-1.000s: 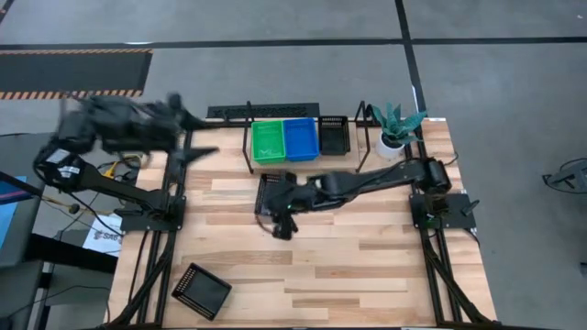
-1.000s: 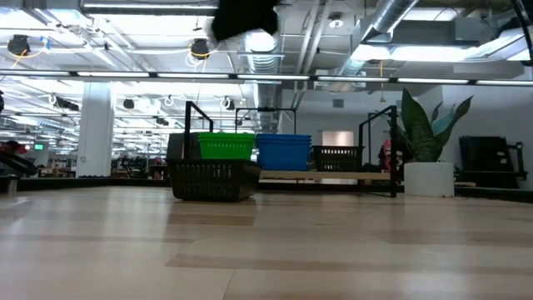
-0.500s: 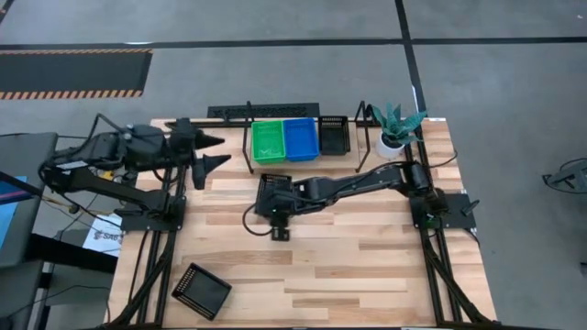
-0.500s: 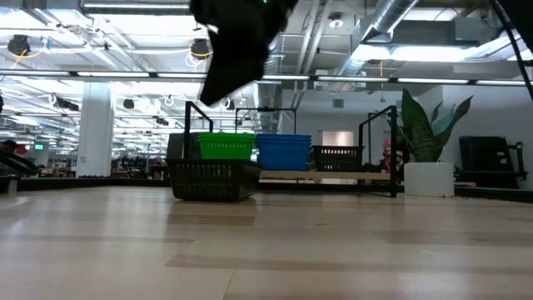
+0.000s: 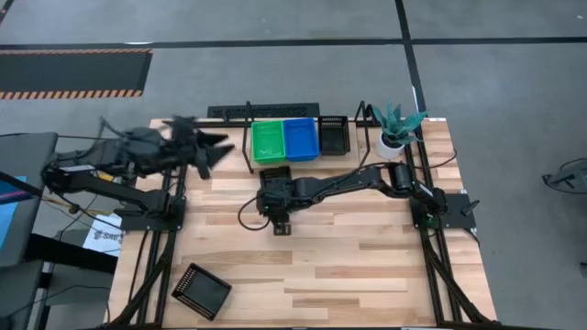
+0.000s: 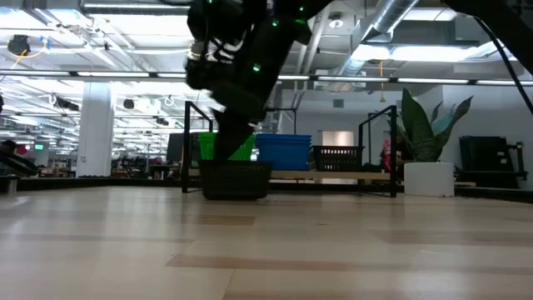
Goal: Stack baskets on shelf by color
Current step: Stack the top black bin on the other black bin on the shelf
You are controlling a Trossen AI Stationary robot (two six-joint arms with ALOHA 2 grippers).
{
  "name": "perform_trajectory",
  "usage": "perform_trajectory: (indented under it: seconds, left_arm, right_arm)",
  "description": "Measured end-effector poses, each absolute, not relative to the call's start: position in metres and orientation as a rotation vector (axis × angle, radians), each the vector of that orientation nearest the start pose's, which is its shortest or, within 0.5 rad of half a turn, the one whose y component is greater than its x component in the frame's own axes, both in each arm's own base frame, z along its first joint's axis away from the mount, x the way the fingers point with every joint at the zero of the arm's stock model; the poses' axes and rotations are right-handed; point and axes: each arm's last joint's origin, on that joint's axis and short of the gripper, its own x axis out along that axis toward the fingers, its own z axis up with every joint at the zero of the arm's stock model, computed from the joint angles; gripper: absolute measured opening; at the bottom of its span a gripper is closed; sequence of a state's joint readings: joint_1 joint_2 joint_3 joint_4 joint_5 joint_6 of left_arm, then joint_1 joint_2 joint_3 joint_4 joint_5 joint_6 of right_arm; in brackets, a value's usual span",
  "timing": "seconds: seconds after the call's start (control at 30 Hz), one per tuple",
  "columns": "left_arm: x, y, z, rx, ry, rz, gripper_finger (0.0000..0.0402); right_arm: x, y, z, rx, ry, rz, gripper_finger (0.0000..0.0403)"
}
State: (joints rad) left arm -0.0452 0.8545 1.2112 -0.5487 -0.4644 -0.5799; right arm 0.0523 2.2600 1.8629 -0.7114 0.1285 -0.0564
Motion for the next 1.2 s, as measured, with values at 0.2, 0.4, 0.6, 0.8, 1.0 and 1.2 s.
perform_trajectory:
  seconds: [0.2,0.4,0.6,0.8,1.0,1.2]
  left_arm:
    - [0.144,0.009,0.460,-0.439,-0.048,0.531,0.0244]
    - [0.145,0.010,0.465,-0.361,-0.031,0.549,0.0244]
    - [0.149,0.015,0.462,-0.245,0.002,0.684,0.0244]
    - [0.148,0.030,0.448,-0.296,0.133,0.694,0.0244]
    - [0.148,0.044,0.415,-0.451,0.441,0.606,0.0244]
    - [0.161,0.041,0.368,-0.583,0.632,0.522,0.0244]
  right_arm:
    - [0.480,0.010,0.174,-0.191,1.135,-0.024,0.0165]
    - [0.480,0.011,0.172,-0.194,1.145,-0.020,0.0057]
    - [0.470,0.006,0.216,-0.030,1.115,0.088,0.0013]
    - [0.447,-0.012,0.303,0.204,0.942,0.231,0.0008]
    - [0.392,-0.015,0.396,0.263,0.737,0.287,0.0006]
    - [0.327,-0.022,0.437,0.127,0.773,-0.100,0.0004]
